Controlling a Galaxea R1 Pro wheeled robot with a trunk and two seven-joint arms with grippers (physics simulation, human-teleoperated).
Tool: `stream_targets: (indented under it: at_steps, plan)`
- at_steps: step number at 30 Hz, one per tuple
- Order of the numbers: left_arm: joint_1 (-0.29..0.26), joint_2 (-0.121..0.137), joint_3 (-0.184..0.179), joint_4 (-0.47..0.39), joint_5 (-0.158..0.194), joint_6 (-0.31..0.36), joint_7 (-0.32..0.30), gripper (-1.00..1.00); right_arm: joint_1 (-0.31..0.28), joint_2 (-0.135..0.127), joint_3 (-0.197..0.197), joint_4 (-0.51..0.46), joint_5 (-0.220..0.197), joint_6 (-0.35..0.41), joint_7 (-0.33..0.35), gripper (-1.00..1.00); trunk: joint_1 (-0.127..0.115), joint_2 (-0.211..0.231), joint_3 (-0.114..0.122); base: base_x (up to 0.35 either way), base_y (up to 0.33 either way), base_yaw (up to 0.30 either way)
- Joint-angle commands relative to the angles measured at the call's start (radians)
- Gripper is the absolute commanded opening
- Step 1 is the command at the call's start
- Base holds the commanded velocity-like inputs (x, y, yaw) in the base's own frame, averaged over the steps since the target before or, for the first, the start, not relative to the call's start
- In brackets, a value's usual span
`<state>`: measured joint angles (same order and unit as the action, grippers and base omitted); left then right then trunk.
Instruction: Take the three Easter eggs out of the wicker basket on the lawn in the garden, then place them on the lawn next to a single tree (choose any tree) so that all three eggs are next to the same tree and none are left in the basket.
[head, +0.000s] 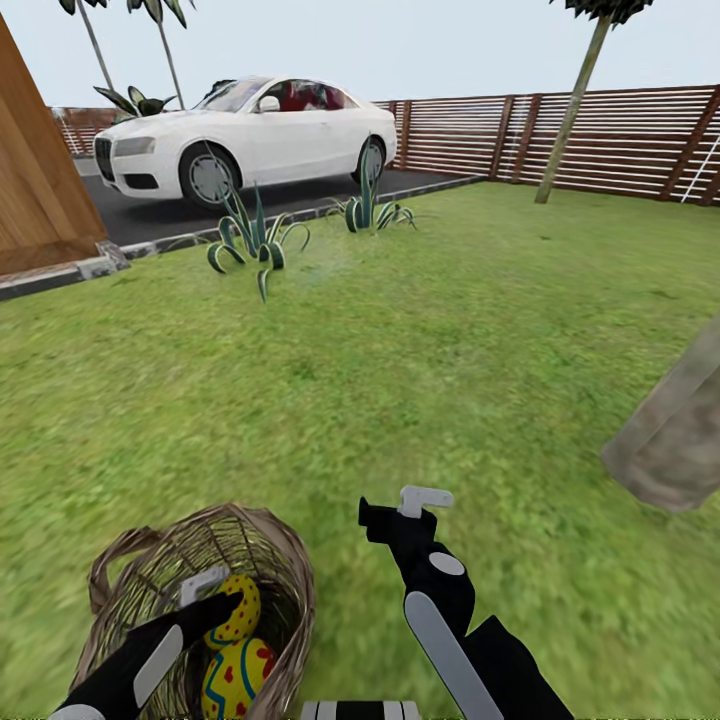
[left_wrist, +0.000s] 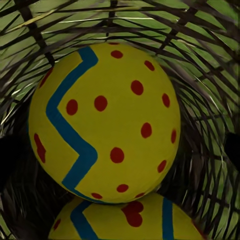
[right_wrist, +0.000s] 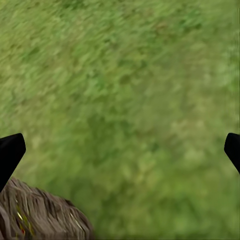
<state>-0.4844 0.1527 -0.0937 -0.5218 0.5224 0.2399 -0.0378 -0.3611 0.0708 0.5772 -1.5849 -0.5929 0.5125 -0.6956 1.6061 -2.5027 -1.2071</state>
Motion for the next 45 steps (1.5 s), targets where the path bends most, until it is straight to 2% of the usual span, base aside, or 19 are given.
stream_targets:
  at_steps: [1,8,45]
  plan:
    - [0.000,0.000,-0.004,-0.003,0.006,0.004,0.001,1.00,-0.001,0.000,0.001,-0.001,-0.007,0.003,-0.008,1.00,0.000,0.000,-0.002,0.000,0.000,0.000]
    - [-0.007,-0.002,-0.006,-0.025,0.006,0.004,0.001,1.00,-0.001,0.001,0.001,-0.001,-0.008,0.003,-0.008,1.00,0.000,0.000,-0.014,0.000,0.000,0.000]
    - [-0.014,0.004,0.005,-0.031,0.010,0.001,0.007,1.00,-0.001,0.007,0.009,-0.001,-0.008,0.003,-0.008,1.00,0.000,0.000,-0.074,0.000,0.000,0.000]
